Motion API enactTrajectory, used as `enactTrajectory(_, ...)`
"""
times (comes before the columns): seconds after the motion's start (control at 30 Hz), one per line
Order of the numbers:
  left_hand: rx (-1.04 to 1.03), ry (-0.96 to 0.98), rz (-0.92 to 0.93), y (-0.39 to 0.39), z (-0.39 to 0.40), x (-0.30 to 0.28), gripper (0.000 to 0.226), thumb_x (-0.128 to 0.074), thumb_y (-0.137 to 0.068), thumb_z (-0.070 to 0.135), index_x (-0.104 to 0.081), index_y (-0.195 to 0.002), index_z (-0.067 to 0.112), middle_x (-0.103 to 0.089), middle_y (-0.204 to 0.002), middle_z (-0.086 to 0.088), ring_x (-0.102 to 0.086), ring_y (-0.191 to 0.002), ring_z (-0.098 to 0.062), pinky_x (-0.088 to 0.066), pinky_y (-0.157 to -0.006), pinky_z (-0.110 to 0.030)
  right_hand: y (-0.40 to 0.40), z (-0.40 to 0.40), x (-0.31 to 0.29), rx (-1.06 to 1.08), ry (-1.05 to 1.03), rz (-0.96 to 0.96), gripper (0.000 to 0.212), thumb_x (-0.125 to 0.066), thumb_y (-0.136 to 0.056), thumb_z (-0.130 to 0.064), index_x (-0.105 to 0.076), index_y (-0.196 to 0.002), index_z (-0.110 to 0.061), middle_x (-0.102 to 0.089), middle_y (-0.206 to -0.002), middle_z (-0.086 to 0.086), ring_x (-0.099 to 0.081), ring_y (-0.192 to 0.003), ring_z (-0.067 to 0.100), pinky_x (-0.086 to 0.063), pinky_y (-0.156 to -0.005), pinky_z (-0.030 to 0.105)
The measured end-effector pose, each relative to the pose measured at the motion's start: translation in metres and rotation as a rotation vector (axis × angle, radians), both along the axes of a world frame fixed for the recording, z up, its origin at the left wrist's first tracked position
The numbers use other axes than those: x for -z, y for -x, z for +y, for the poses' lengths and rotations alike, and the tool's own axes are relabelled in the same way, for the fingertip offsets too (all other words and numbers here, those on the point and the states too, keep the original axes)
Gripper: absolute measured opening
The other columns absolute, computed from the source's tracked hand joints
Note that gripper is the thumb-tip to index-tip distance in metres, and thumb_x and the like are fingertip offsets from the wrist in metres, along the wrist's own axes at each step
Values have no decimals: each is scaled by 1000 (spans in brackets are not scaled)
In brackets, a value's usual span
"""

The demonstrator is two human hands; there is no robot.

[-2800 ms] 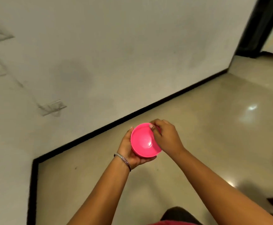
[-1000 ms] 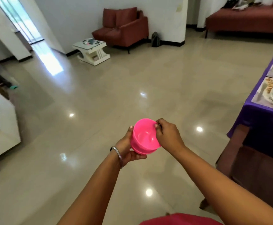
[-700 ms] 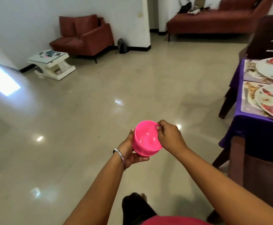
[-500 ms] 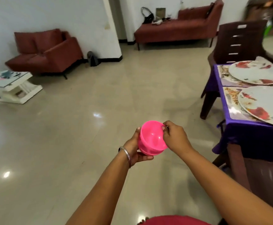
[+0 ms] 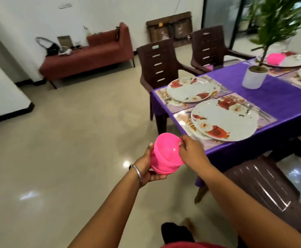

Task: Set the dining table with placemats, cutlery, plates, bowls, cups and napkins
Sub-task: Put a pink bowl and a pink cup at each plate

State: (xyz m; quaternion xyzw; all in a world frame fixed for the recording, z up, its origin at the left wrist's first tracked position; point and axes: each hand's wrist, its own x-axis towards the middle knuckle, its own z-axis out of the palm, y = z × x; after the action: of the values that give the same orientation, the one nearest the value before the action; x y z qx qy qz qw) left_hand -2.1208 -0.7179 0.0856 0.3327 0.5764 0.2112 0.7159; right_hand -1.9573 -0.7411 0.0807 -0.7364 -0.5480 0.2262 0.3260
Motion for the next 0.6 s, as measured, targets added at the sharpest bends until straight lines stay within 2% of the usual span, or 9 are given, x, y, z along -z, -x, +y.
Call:
enactTrajectory(0.17, 177, 12, 1, -61, 92, -4, 59, -40, -87, 69, -56, -112, 19, -66, -92, -10, -70, -66, -27, -59, -56, -37, -62, 64, -3, 116, 10, 65, 33, -44, -91, -4, -58, -121, -4, -66, -108, 18, -61, -99, 36, -39, -72, 28)
enactTrajectory(0.27, 146, 51, -8, -90, 138, -4, 60, -41, -86, 70, -52, -114, 19, -66, -91, -12, -69, -68, -31, -59, -53, -37, -91, 97, -6, 237, 23, 171, 35, -43, -91, -3, -58, -123, -6, -64, -114, 18, -60, -105, 36, -45, -77, 31)
enactTrajectory(0.37, 145, 128, -67, -119, 173, 6, 60, -44, -84, 71, -52, -109, 16, -67, -89, -16, -69, -62, -31, -59, -50, -35, -126, 120, -3, 392, 10, 329, 30, -42, -92, -7, -58, -117, -10, -62, -111, 15, -60, -93, 31, -50, -67, 32)
enactTrajectory(0.47, 133, 168, -115, -150, 211, 16, 67, -42, -85, 71, -51, -117, 12, -66, -93, -18, -68, -64, -31, -59, -50, -37, -162, 133, 3, 545, -36, 375, 30, -43, -91, -10, -58, -117, -9, -62, -108, 13, -57, -92, 27, -47, -70, 33)
enactTrajectory(0.6, 95, 174, -170, -195, 271, 35, 75, -42, -82, 73, -46, -126, 13, -61, -111, -24, -65, -84, -40, -59, -53, -44, -207, 156, 21, 749, -57, 529, 30, -42, -91, -3, -53, -119, -4, -53, -115, 15, -60, -97, 38, -55, -48, 30)
